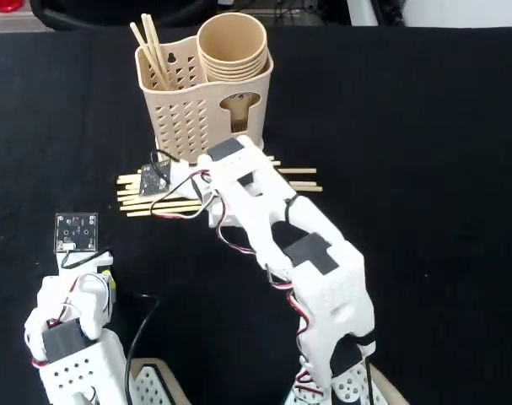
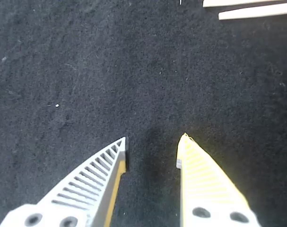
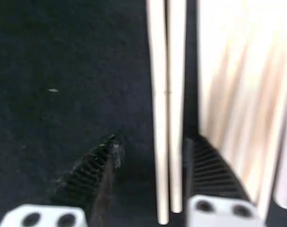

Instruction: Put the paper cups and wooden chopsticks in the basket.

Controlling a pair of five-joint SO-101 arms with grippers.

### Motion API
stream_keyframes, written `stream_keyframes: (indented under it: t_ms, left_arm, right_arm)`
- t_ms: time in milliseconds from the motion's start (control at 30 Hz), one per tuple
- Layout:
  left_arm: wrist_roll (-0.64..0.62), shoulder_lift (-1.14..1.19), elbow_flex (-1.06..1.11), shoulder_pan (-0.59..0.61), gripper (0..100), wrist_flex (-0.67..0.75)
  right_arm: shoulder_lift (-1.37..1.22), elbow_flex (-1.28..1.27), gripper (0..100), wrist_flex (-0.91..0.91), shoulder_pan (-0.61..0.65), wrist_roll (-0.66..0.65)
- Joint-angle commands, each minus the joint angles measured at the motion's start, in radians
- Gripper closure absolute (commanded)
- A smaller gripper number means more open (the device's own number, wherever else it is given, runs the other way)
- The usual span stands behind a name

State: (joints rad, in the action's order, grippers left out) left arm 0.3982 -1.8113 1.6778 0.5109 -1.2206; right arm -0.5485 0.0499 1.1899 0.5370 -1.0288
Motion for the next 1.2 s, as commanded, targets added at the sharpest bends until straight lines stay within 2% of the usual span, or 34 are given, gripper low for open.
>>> stream_keyframes:
  t_ms: [0,300,533,633,867,1000,1067,1167]
  left_arm:
    - [0.005,-0.003,-0.016,0.012,82,0.015]
    - [0.005,-0.003,-0.016,0.012,82,0.015]
    - [0.005,-0.003,-0.016,0.012,82,0.017]
    - [0.005,-0.003,-0.016,0.012,82,0.015]
    - [0.005,-0.003,-0.016,0.012,82,0.014]
    - [0.005,-0.003,-0.016,0.012,82,0.014]
    - [0.005,-0.003,-0.016,0.012,82,0.014]
    - [0.005,-0.003,-0.016,0.012,82,0.014]
  right_arm:
    - [0.004,-0.004,98.8,0.009,0.020,0.029]
    - [0.061,-0.018,98.7,0.091,0.017,0.034]
    - [0.321,-0.262,98.7,0.087,0.008,0.012]
    - [0.424,-0.412,98.7,0.049,-0.031,-0.021]
    - [0.607,-0.662,98.6,-0.060,-0.210,-0.114]
    - [0.674,-0.728,97.9,-0.061,-0.230,-0.138]
    - [0.704,-0.750,93.6,-0.058,-0.229,-0.138]
    - [0.730,-0.756,81.8,-0.058,-0.229,-0.140]
